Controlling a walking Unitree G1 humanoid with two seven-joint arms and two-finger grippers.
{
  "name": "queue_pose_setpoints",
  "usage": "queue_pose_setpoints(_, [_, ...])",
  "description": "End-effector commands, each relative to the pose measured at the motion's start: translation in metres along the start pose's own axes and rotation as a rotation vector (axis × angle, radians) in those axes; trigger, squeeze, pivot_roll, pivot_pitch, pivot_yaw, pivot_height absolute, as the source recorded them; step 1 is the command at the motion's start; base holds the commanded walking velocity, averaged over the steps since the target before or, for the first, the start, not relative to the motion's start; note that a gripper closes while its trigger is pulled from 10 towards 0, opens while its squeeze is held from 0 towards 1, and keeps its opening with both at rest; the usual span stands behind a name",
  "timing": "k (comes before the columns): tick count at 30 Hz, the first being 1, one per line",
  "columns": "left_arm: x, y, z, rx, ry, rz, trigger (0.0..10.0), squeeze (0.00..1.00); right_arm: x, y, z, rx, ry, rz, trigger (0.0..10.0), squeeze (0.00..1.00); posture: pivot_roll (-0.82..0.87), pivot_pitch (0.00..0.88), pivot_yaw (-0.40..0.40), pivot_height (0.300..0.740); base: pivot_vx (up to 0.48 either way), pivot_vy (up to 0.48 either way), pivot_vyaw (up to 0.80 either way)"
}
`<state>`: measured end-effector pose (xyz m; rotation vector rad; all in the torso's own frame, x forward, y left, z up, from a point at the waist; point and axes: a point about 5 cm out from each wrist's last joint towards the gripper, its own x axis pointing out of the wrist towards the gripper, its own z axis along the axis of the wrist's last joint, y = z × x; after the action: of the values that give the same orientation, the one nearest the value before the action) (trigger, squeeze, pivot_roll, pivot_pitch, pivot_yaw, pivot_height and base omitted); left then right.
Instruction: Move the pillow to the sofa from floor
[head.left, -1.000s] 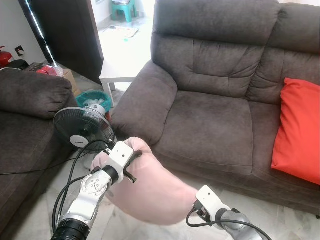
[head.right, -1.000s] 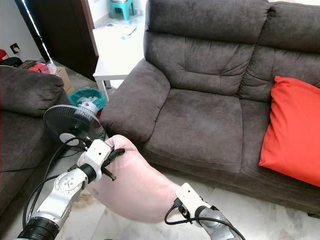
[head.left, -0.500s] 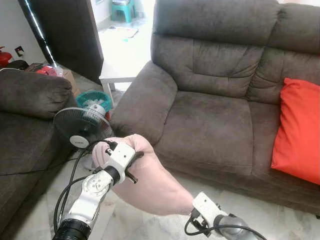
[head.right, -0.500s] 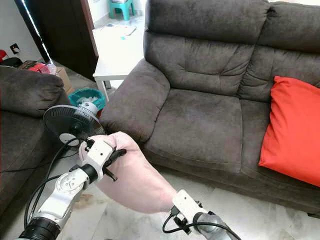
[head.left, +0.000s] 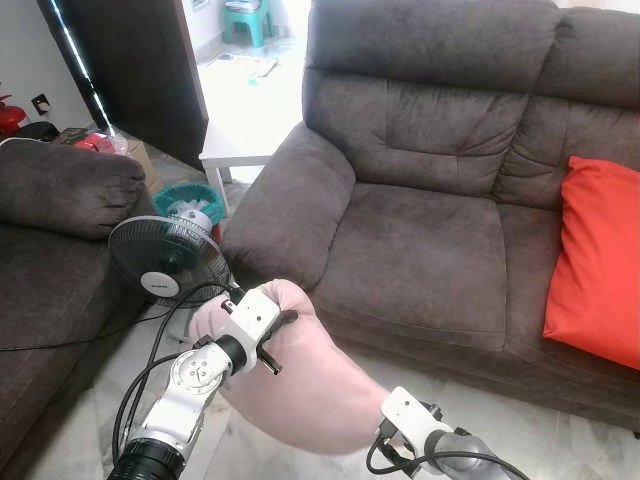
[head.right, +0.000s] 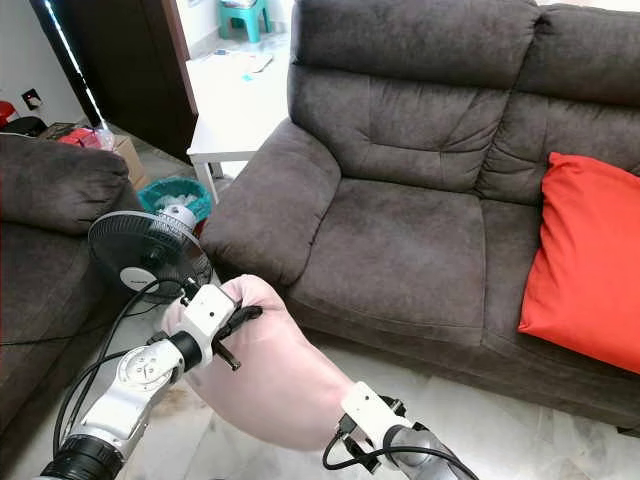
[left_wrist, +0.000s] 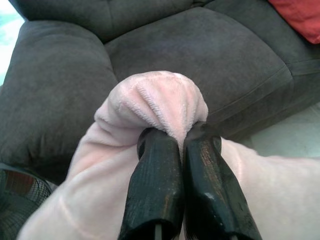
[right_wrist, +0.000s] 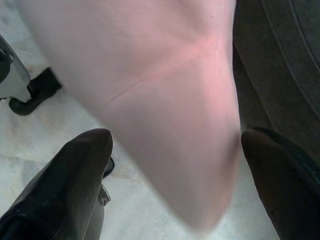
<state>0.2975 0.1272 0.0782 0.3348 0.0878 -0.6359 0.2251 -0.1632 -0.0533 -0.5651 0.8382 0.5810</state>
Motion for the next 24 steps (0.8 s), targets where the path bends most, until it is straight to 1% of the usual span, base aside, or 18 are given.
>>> queue_pose_setpoints(1, [0.004, 0.006, 0.026, 0.066, -0.099, 0.0, 10.0, 0.0, 0.001, 0.001, -0.002, -0.008, 0.028, 0.001, 10.0, 0.0, 0.11, 0.031, -0.007, 0.74, 0.0, 0.0, 0.0])
queue_pose_setpoints(3, [0.005, 0.008, 0.032, 0.078, -0.118, -0.005, 10.0, 0.0, 0.001, 0.002, -0.008, -0.032, 0.062, -0.001, 10.0, 0.0, 0.11, 0.031, -0.007, 0.74, 0.0, 0.0, 0.0])
queue_pose_setpoints(4, [0.005, 0.008, 0.032, 0.078, -0.118, -0.005, 10.0, 0.0, 0.001, 0.002, -0.008, -0.032, 0.062, -0.001, 10.0, 0.0, 0.11, 0.031, -0.007, 0.74, 0.0, 0.0, 0.0])
queue_pose_setpoints(5, [0.006, 0.009, 0.038, 0.091, -0.136, -0.009, 10.0, 0.0, 0.001, 0.004, -0.014, -0.045, 0.083, 0.004, 10.0, 0.0, 0.11, 0.031, -0.007, 0.74, 0.0, 0.0, 0.0])
queue_pose_setpoints(7, [0.007, 0.009, 0.043, 0.1, -0.151, -0.013, 10.0, 0.0, 0.0, 0.007, -0.019, -0.053, 0.094, 0.01, 10.0, 0.0, 0.11, 0.035, -0.007, 0.74, 0.0, 0.0, 0.0])
queue_pose_setpoints(12, [0.008, 0.008, 0.055, 0.125, -0.192, -0.027, 10.0, 0.0, 0.0, 0.014, -0.029, -0.044, 0.117, 0.026, 10.0, 0.0, 0.11, 0.037, -0.007, 0.74, 0.0, 0.0, 0.0])
queue_pose_setpoints(16, [0.008, 0.006, 0.06, 0.131, -0.207, -0.042, 10.0, 0.0, 0.001, 0.019, -0.031, -0.045, 0.123, 0.038, 10.0, 0.0, 0.12, 0.04, -0.008, 0.74, 0.0, 0.0, 0.0])
queue_pose_setpoints(20, [0.008, 0.006, 0.061, 0.132, -0.206, -0.045, 10.0, 0.0, 0.002, 0.02, -0.031, -0.045, 0.13, 0.035, 10.0, 0.0, 0.12, 0.041, -0.008, 0.74, 0.0, 0.0, 0.0])
queue_pose_setpoints(24, [0.008, 0.002, 0.062, 0.138, -0.204, -0.075, 10.0, 0.0, 0.004, 0.021, -0.029, -0.042, 0.136, 0.023, 10.0, 0.0, 0.12, 0.041, -0.008, 0.74, 0.0, 0.0, 0.0])
